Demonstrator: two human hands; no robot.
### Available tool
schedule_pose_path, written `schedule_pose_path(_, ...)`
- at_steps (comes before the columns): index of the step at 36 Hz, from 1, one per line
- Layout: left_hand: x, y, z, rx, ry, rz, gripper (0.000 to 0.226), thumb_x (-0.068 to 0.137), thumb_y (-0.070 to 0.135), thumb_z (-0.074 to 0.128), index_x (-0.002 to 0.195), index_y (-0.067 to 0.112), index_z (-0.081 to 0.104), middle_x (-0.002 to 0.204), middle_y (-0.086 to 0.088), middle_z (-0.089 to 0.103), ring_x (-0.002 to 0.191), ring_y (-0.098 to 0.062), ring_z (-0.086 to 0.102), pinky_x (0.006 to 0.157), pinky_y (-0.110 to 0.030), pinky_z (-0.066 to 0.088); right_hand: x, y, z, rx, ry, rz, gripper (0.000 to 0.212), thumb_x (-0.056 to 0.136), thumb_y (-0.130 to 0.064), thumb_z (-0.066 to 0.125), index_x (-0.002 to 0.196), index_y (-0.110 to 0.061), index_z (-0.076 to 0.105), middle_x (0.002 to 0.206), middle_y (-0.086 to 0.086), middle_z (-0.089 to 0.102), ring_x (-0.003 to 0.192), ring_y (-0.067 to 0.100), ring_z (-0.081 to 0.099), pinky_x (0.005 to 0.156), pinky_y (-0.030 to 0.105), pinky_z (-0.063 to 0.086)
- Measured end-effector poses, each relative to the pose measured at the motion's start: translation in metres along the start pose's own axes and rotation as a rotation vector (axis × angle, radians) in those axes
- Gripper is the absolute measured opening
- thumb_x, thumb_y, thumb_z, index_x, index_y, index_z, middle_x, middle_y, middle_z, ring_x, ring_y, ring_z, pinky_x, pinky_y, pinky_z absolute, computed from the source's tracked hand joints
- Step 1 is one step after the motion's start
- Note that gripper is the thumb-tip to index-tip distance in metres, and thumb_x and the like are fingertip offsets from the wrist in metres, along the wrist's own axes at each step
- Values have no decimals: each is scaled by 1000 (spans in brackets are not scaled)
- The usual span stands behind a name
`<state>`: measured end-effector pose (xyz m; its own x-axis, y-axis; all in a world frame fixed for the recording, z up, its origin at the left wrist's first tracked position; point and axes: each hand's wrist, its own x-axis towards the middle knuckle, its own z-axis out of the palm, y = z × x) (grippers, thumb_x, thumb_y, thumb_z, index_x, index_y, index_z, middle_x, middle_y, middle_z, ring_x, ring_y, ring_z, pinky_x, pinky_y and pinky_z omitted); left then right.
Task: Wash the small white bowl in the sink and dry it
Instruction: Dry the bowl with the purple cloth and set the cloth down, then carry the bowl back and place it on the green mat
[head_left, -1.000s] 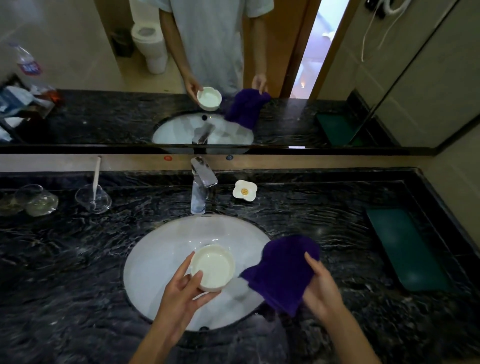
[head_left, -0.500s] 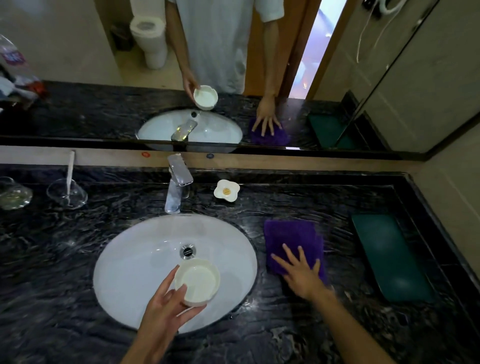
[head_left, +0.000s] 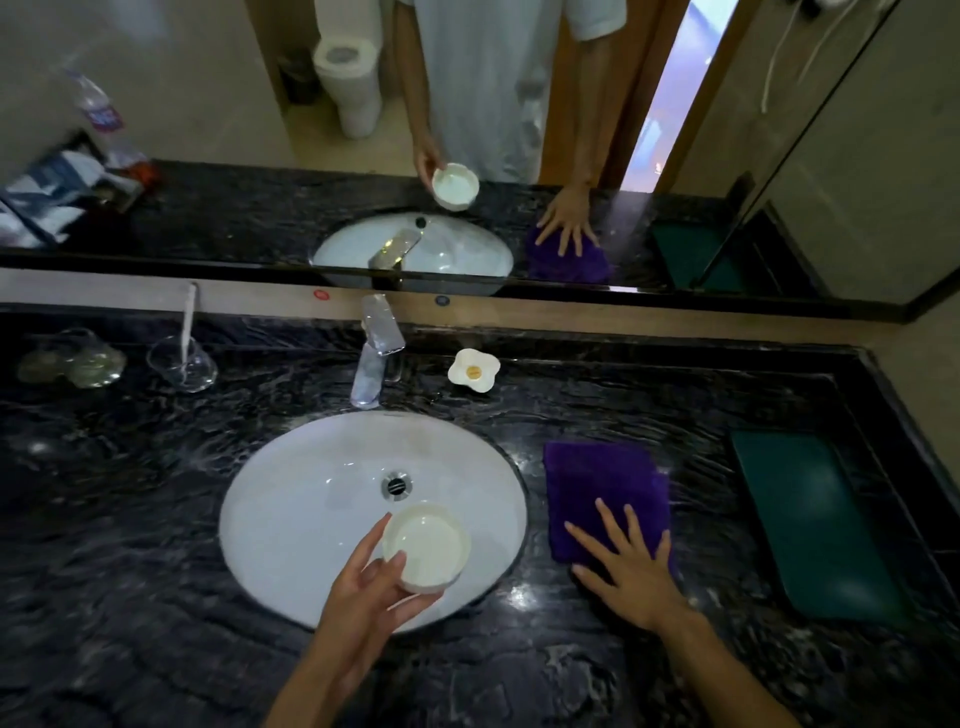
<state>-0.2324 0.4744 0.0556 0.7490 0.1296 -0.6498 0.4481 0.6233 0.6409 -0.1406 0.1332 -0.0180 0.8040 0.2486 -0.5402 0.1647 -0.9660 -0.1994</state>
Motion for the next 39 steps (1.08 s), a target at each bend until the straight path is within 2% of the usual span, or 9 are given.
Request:
schedule_pose_path(3,-1,-1,4,-17,2,8,49,96,2,57,139,24,53,129,-19,62,115,-45,64,75,-50,63,3,-13,-16,100,50,18,56,95,-74,27,148,-67,12,162,-18,-26,153,26,-24,114,71,-15)
schedule_pose_path(5,-3,-1,6,-5,2,19,46,97,2,56,137,25,55,130,-19,61,113,-44,65,77,-50,63,5,-25,-28,238,143,28,49,101,-62,36,149,-55,32,167,-16,0,157,24,-6,118,67,-8)
schedule_pose_path(8,-5,2,11,6,-20,41,45,97,4,56,136,25,55,130,-19,61,114,-45,66,83,-53,61,3,-54,-48,621,332,-18,32,101,-40,54,128,-29,65,144,-5,56,141,21,47,120,51,30)
schedule_pose_path(10,-5,3,15,14,-30,59,49,97,5,56,142,23,51,133,-22,58,115,-44,65,88,-56,59,-1,-76,-64,870,356,-60,17,100,-29,59,109,-23,73,114,-4,74,111,16,68,101,39,52)
schedule_pose_path(12,-7,5,19,33,-51,76,50,98,6,56,145,23,49,134,-22,58,117,-44,64,91,-58,57,-7,-98,-78,1074,254,-88,15,101,-26,58,104,-25,73,106,1,76,98,17,71,93,41,57)
schedule_pose_path(15,-11,8,24,54,-74,99,50,97,7,58,144,25,51,133,-20,60,116,-44,65,92,-60,56,-13,-124,-90,1217,42,-134,21,100,-27,60,120,-26,68,116,9,73,90,15,71,88,43,60)
schedule_pose_path(22,-21,21,27,92,-114,109,52,93,10,64,141,26,54,134,-23,60,113,-46,66,91,-60,56,-30,-152,-90,1416,-271,-174,44,95,-28,68,137,-26,57,122,16,70,105,29,73,86,45,62)
schedule_pose_path(33,-19,50,4,130,-224,40,57,87,18,68,142,24,54,135,-17,63,113,-45,66,100,-59,51,-38,-174,-77,1564,-148,-140,38,96,-14,68,133,-23,62,118,18,73,110,33,71,86,40,62)
schedule_pose_path(39,-16,60,15,229,-291,76,42,86,17,70,127,26,67,135,-15,62,112,-40,68,88,-49,60,-48,-176,-70,1598,-5,-81,40,95,-10,68,133,-21,61,114,17,76,111,33,71,88,43,62)
